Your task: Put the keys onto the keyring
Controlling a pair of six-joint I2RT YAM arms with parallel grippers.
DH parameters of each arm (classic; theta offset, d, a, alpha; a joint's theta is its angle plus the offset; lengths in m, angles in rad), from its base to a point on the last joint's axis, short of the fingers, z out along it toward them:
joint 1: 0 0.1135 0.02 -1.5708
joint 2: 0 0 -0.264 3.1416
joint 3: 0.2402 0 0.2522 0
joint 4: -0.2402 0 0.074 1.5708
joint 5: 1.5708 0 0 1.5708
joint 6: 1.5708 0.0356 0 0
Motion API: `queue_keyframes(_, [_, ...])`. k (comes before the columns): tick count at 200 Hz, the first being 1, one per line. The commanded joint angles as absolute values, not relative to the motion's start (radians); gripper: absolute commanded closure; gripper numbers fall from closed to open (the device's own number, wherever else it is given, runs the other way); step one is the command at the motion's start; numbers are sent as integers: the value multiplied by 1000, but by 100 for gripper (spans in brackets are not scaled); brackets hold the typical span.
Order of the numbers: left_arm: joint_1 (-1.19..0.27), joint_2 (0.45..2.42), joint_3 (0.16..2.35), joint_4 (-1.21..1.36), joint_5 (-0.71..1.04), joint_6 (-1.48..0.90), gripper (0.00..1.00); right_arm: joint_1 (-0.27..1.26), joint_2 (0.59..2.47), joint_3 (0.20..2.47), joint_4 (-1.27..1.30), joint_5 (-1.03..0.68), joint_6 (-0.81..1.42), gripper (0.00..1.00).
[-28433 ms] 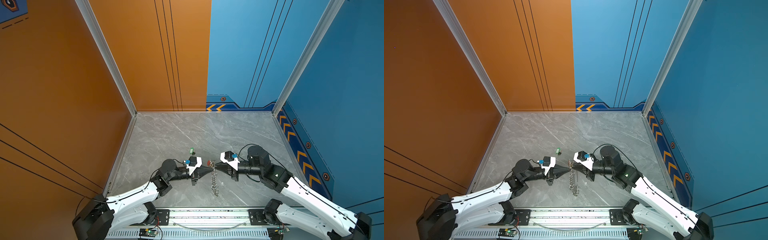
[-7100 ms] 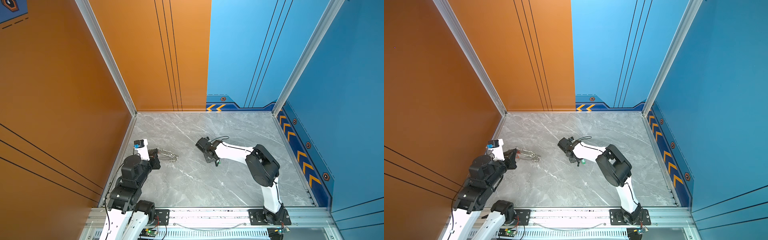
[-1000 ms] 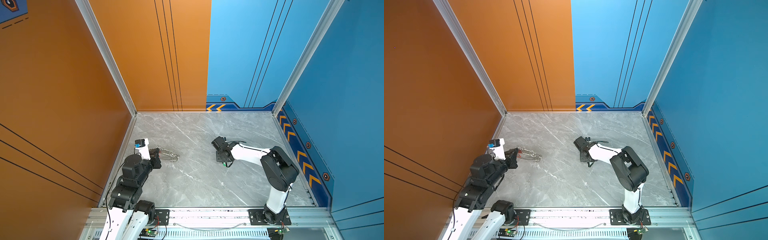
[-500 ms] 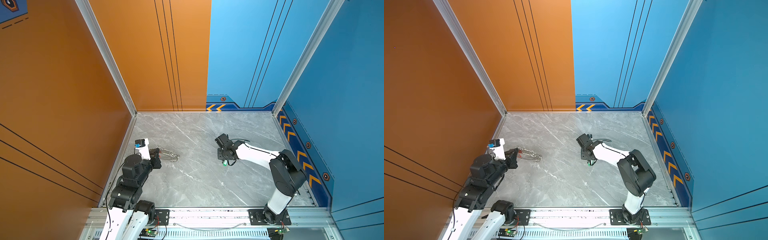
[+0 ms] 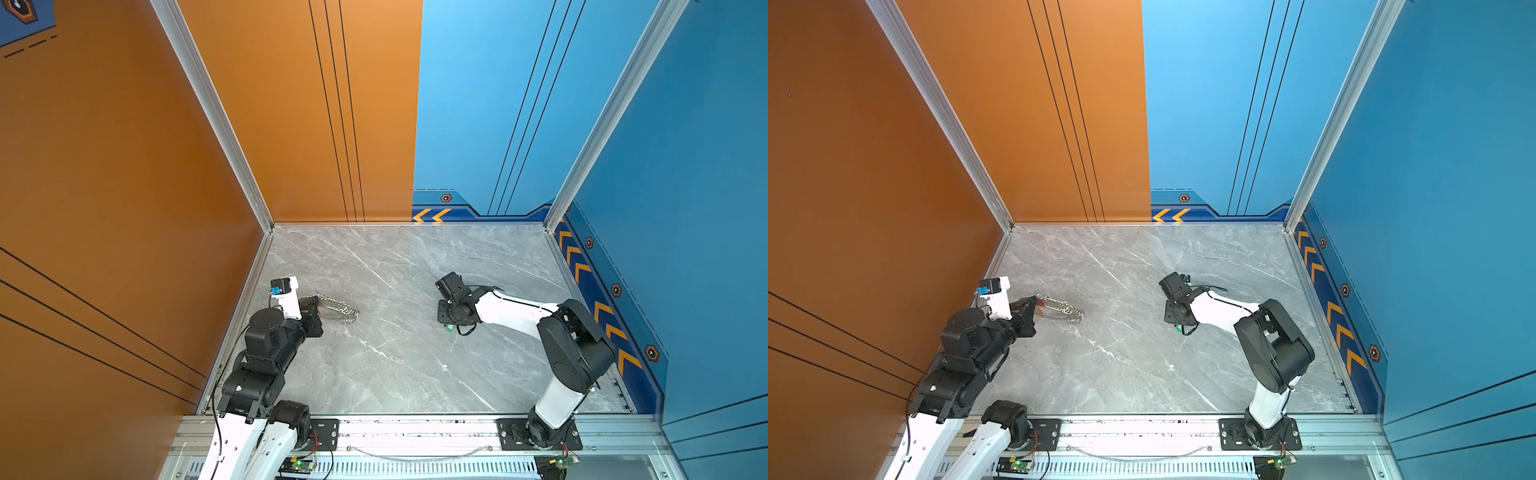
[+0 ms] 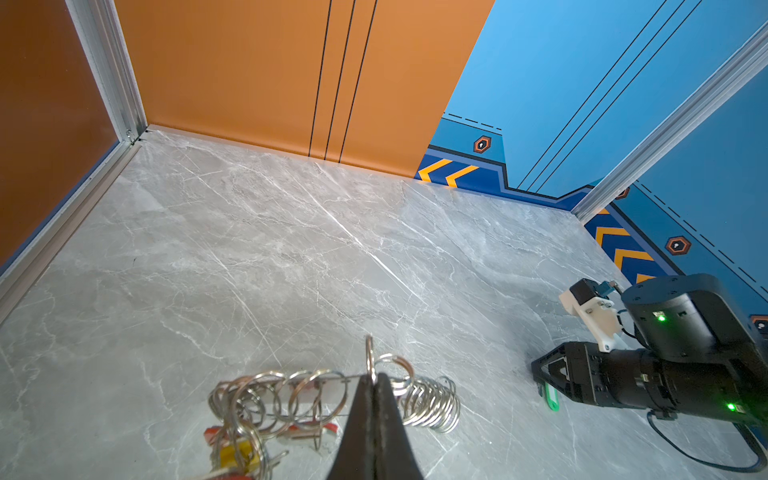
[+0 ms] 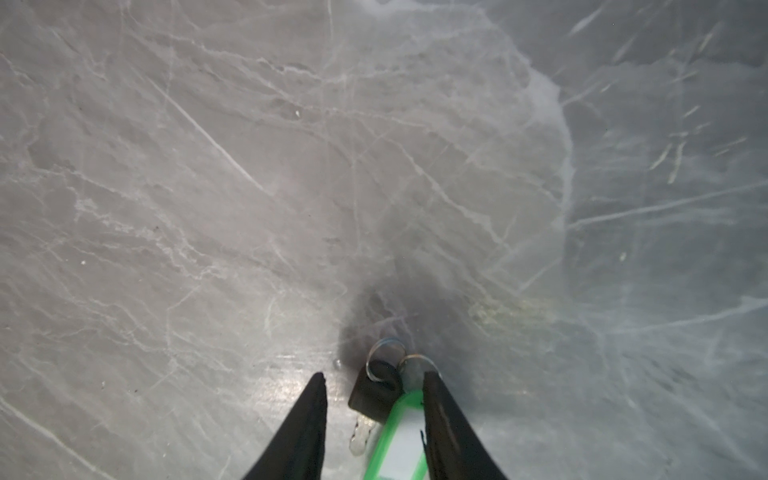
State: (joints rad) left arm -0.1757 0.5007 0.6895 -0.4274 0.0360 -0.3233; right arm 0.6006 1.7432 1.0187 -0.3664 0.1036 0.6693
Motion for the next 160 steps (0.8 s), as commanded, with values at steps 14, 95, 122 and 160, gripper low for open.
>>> queue_keyframes(14, [-165,499,686,-370,59,-330,99,585,1742,1000,-352,100,683,60])
queue_keyframes(95, [-164,499,686,-371,60,-330,99,581,1779,976,-333,89,695,64])
queue_keyframes(122, [-164,501,687,-370,60,-331,99,583,1777,973,-332,91,695,64])
queue_keyframes(160, [-165,502,686,-369,61,-333,99,590,1785,985,-358,129,681,69])
